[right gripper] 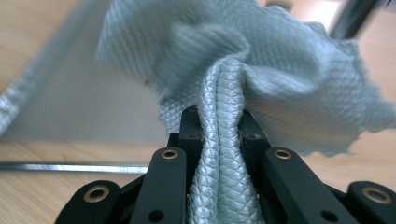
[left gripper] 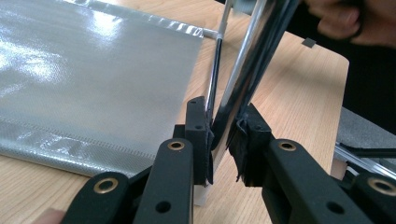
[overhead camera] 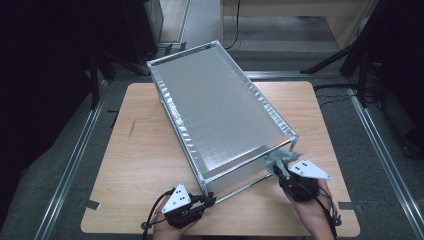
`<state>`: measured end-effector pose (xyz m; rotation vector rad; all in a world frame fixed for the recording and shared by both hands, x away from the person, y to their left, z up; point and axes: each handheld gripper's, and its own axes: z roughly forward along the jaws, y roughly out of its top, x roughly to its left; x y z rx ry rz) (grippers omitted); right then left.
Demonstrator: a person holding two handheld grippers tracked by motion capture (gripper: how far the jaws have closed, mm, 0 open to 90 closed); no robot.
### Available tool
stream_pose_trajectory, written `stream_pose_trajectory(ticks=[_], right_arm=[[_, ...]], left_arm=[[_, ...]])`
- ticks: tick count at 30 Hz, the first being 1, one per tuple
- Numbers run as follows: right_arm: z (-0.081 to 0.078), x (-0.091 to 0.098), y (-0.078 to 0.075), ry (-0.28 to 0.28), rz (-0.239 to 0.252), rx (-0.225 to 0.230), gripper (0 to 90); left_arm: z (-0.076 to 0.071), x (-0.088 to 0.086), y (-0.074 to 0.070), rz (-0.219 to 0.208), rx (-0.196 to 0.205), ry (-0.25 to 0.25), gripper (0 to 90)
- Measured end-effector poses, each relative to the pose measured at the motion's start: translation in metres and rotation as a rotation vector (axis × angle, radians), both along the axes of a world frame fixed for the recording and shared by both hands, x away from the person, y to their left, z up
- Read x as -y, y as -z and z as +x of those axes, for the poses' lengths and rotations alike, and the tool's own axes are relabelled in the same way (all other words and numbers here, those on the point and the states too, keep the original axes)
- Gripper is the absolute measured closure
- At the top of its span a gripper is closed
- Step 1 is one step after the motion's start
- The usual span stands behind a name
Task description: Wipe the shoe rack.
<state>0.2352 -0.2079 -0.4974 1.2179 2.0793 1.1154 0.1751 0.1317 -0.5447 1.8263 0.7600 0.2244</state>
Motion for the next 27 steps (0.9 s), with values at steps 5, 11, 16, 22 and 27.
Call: stream_pose_trajectory(ticks=[5, 11, 16, 22, 27], right_arm=[[0.011, -0.004, 0.037, 0.051, -0.028, -0.087, 77.7], [0.011, 0.003, 0.033, 0.150, -0.046, 0.017, 78.7], [0.004, 0.006, 0.008, 0.151, -0.033, 0.122, 79.0], [-0.009, 0.009, -0.034, 0.160, 0.042, 0.267, 79.1], [-0.005, 0.011, -0.029, 0.152, 0.028, 0.241, 78.9]], left_arm=[[0.000, 0.000, 0.000, -0.003, -0.001, 0.003, 77.7], [0.000, 0.000, 0.000, -0.003, -0.001, 0.002, 77.7], [0.000, 0.002, 0.001, -0.005, -0.002, 0.006, 77.7], [0.000, 0.002, 0.001, -0.005, -0.002, 0.007, 77.7], [0.000, 0.002, 0.001, -0.003, 0.000, 0.004, 77.8]])
